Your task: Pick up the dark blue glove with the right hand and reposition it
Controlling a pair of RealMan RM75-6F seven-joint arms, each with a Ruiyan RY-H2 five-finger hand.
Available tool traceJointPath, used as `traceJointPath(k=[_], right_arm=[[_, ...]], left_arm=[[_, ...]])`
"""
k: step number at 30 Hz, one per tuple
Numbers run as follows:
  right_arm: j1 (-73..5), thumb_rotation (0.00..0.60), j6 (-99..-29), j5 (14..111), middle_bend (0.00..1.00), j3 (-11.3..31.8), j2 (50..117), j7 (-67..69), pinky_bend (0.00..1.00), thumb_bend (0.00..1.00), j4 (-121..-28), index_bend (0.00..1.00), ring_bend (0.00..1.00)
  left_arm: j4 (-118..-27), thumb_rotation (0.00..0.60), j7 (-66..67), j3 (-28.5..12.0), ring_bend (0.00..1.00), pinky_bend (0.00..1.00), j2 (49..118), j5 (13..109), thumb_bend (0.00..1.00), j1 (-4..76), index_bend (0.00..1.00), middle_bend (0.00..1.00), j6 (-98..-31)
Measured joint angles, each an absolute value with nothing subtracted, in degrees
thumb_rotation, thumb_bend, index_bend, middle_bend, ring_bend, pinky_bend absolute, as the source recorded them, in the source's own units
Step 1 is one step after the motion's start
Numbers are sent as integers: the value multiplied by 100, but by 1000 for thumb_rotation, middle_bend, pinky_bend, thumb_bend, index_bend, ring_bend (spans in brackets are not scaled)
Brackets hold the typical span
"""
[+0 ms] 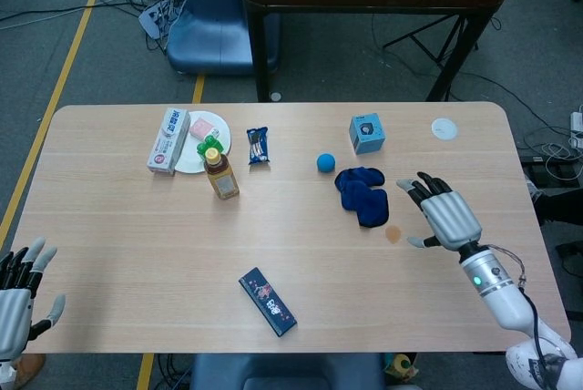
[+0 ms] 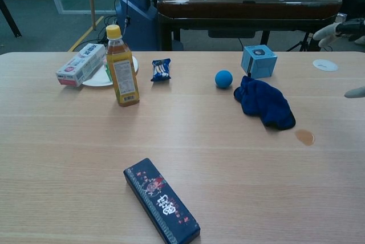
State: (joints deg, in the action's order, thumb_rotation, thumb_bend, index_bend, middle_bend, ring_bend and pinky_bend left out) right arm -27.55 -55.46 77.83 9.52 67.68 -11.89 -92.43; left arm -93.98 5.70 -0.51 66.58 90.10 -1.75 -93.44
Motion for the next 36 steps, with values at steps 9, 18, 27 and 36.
traceJointPath(k=[9,18,27,36], right_arm=[[-3638,600,-4648,6675,191,1160,7706,-1835,143,188,-8270,127,81],[-4155,600,-4203,5843,196,1250,8466,-2148,144,200,-7250,131,90],[-4654,600,-3936,5369,202,1252,9209,-2405,147,234,-6291,139,93],[-4974,600,-3715,5042,238,1223,9763,-2529,197,307,-5505,203,135]], left_arm=[[-9368,600,544,-52,41,0,6652,8987,335,-209,113,1,-9364],[-9355,600,518,-64,40,0,6632,8954,334,-242,113,1,-9391],[-9359,600,539,-79,40,0,6637,8930,335,-242,113,1,-9367],[-9335,600,520,-83,41,0,6620,8866,335,-278,113,1,-9370]])
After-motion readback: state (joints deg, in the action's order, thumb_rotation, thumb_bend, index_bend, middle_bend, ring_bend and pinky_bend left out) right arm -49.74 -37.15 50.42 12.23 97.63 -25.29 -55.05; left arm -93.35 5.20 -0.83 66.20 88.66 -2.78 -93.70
